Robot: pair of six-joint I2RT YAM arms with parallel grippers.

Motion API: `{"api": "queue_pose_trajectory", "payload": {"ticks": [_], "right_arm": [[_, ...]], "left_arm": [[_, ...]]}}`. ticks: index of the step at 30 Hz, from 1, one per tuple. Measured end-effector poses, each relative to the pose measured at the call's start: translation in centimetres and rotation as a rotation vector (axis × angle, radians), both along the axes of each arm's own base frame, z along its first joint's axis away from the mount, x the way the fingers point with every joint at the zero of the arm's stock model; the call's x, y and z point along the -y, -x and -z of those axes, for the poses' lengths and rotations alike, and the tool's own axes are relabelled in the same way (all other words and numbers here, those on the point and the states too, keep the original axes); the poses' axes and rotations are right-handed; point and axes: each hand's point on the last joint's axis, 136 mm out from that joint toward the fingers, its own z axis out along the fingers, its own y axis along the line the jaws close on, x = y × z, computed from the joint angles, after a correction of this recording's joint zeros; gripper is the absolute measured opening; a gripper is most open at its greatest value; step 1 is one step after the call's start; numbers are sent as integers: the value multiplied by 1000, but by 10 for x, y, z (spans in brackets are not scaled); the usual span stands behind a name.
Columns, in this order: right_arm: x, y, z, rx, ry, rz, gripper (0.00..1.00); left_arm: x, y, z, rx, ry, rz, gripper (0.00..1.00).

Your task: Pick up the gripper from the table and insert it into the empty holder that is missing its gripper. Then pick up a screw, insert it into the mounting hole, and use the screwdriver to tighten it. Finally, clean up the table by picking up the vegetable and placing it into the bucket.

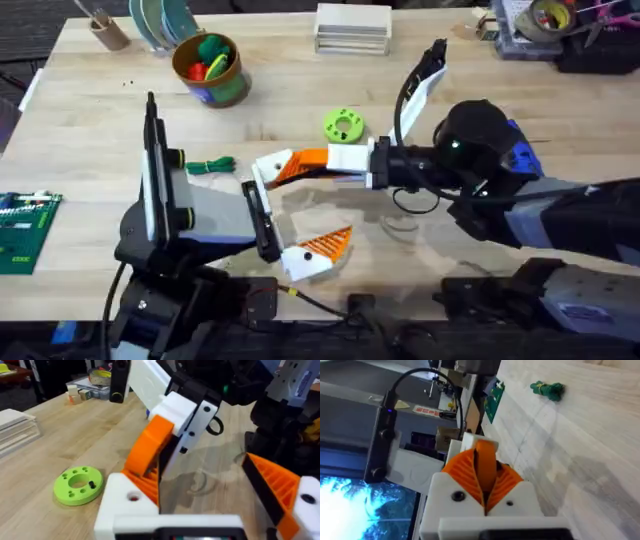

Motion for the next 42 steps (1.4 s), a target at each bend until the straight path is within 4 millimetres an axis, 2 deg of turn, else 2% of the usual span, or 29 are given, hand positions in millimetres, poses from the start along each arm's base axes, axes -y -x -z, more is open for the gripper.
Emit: {"api": "queue_pose_trajectory", "payload": {"ticks": [20, 28, 42], "right_arm": [[-11, -2, 2, 16, 14, 83, 14], [-10, -1, 2, 11, 14, 67, 228], [10, 4, 0, -30, -12, -82, 398]], "left_arm": [[-2, -4, 0, -1, -1, -25, 993], [-1, -3, 0, -2, 0, -16, 993], [7, 20, 1, -6, 4, 118, 993]]}}
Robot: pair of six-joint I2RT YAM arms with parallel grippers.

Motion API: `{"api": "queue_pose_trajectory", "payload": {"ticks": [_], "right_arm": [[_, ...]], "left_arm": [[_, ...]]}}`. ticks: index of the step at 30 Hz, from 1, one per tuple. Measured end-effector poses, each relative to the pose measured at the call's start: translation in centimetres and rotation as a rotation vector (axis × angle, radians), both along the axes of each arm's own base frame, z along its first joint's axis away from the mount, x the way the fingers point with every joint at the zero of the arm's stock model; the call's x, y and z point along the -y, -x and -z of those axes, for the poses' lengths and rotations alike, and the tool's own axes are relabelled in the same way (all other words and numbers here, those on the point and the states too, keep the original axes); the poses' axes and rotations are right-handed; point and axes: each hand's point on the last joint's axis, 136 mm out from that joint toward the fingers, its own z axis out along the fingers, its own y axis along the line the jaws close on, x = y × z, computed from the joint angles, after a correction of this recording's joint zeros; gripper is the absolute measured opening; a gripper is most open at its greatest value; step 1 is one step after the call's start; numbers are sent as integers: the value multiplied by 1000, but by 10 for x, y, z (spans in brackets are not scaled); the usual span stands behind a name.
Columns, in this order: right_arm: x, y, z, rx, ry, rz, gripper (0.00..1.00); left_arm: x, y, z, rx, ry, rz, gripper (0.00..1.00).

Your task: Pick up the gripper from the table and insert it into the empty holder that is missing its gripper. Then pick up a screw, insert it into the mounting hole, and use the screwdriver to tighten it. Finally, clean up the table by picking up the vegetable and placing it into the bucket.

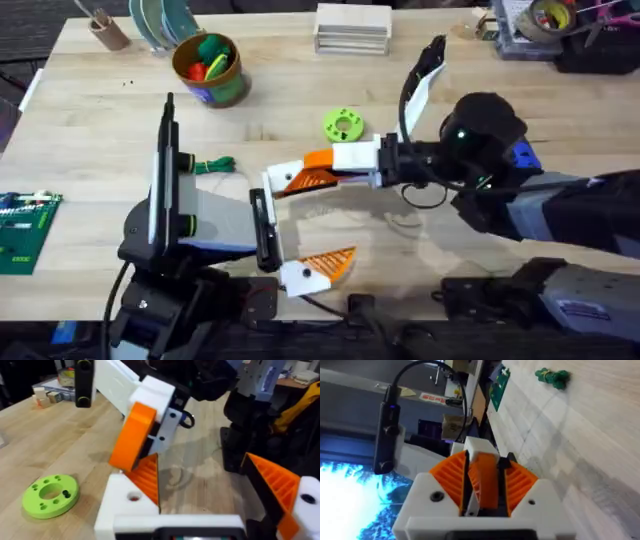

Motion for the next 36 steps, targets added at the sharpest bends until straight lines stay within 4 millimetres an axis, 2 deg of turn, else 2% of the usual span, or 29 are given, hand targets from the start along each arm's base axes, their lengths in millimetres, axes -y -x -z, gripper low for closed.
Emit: {"api": "queue_pose_trajectory", "payload": {"ticks": [3, 4, 7, 8, 12, 19, 24, 28, 32, 36], "right_arm": [[3, 1, -2, -9, -6, -20, 475], [4, 1, -2, -13, -7, -25, 547], [5, 1, -1, -18, -7, -28, 920], [7, -2, -1, -20, -6, -20, 947], [16, -20, 0, -18, 1, 61, 957], [49, -76, 3, 71, 38, 328, 963], [72, -115, -4, 197, 98, 477, 968], [77, -139, -3, 261, 232, 501, 971], [81, -152, 4, 292, 433, 470, 971], [83, -161, -5, 412, 583, 440, 973]], "left_arm": [[1, 3, 0, -3, 1, 15, 992], [1, 3, 0, -3, 1, 18, 993], [1, 4, 0, -3, 1, 21, 993], [1, 4, 0, -3, 1, 21, 993], [1, 4, 0, -3, 1, 21, 993], [1, 4, 0, -6, 1, 25, 993], [1, 5, 0, -6, 1, 27, 993], [1, 5, 0, -6, 1, 26, 993], [1, 5, 0, -6, 1, 26, 993], [1, 5, 0, -6, 1, 26, 993]]}}
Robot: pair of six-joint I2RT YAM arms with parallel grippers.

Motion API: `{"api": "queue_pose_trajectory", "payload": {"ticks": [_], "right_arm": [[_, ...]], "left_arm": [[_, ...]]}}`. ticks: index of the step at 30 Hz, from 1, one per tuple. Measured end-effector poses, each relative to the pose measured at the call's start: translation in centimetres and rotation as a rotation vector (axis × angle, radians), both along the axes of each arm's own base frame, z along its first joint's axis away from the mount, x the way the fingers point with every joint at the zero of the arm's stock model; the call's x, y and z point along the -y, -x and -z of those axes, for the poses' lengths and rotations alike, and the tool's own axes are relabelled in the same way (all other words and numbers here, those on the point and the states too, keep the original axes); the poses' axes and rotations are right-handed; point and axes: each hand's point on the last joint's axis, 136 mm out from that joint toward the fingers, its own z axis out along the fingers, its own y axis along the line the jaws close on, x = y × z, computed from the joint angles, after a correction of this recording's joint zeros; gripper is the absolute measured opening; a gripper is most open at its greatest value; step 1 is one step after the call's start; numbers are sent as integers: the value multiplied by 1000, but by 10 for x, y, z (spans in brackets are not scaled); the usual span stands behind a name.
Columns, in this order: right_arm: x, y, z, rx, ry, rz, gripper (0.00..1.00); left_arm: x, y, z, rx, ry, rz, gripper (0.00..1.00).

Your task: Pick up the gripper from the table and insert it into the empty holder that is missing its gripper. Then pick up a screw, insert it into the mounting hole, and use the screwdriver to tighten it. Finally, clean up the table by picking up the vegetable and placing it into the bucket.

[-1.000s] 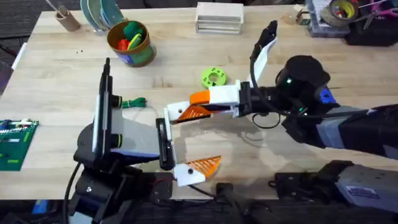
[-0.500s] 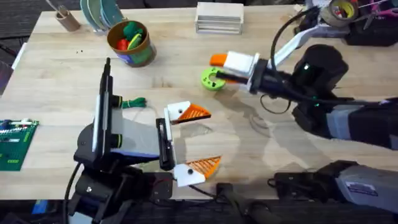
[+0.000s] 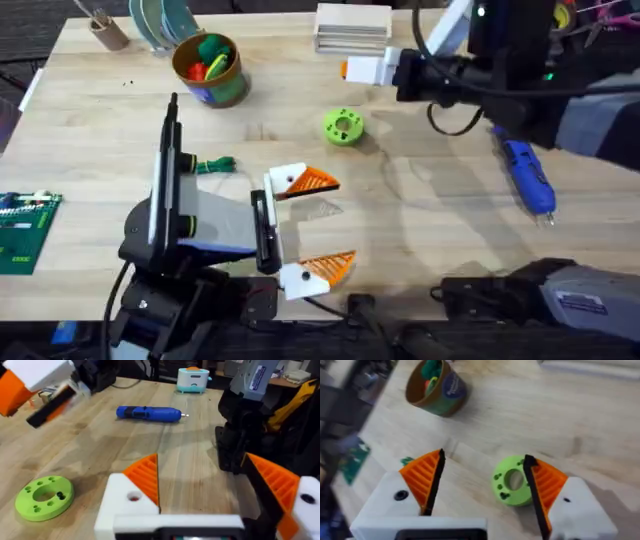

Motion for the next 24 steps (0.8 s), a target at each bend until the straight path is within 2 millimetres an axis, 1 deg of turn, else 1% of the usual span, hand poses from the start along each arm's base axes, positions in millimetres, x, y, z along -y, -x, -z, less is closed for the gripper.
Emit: {"api": "queue_pose_trajectory", "payload": {"ticks": [2, 4, 7, 9, 13, 16, 20, 24], "right_arm": [[1, -4, -3, 42, 73, -5, 973], [3, -5, -2, 68, 133, -4, 974], [2, 1, 8, 69, 206, -21, 975], [-4, 7, 11, 74, 233, -44, 976], [-22, 20, 16, 85, 264, -106, 976], [-34, 29, 23, 71, 269, -144, 976], [-39, 34, 30, 21, 252, -136, 976], [-38, 36, 40, -24, 259, -127, 974]], "left_arm": [[0, 0, 0, 0, 0, 0, 993], [0, 0, 0, 0, 0, 0, 993], [0, 0, 0, 0, 0, 0, 993], [0, 0, 0, 0, 0, 0, 993], [0, 0, 0, 0, 0, 0, 993], [0, 0, 0, 0, 0, 0, 993], [0, 0, 0, 0, 0, 0, 993], [0, 0, 0, 0, 0, 0, 993]]}}
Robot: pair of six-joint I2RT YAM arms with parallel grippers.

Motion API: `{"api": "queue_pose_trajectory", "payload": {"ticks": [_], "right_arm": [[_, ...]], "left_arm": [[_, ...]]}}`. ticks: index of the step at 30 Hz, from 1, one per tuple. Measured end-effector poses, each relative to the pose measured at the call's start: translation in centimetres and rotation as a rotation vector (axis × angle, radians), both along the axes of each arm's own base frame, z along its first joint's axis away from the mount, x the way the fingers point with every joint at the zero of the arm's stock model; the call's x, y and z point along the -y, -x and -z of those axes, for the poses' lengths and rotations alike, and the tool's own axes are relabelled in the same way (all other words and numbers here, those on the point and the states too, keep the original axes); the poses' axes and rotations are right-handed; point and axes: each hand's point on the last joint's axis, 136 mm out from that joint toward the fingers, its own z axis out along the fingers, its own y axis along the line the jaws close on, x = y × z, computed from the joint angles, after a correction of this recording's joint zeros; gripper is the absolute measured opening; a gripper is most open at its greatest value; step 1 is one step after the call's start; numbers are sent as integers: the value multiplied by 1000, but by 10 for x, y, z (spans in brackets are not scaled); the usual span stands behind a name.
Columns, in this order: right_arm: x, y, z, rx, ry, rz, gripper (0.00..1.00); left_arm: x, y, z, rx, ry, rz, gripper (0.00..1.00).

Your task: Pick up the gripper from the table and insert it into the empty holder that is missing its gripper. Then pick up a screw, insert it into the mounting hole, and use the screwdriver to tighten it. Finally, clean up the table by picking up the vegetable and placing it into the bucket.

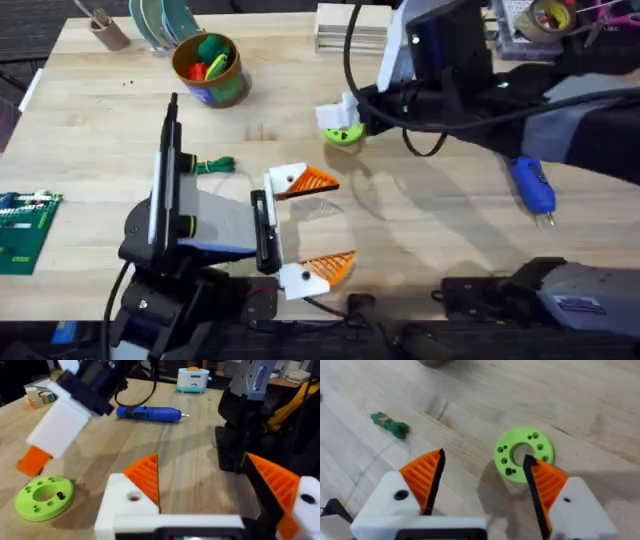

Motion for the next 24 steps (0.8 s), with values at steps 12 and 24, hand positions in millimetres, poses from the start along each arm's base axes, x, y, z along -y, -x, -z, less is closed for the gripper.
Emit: {"api": "queue_pose_trajectory", "payload": {"ticks": [12, 24], "right_arm": [[3, 3, 37, -25, 153, 60, 965], [-2, 11, 47, 8, 282, 77, 945]], "left_arm": [[0, 0, 0, 0, 0, 0, 993], [0, 0, 0, 0, 0, 0, 993]]}}
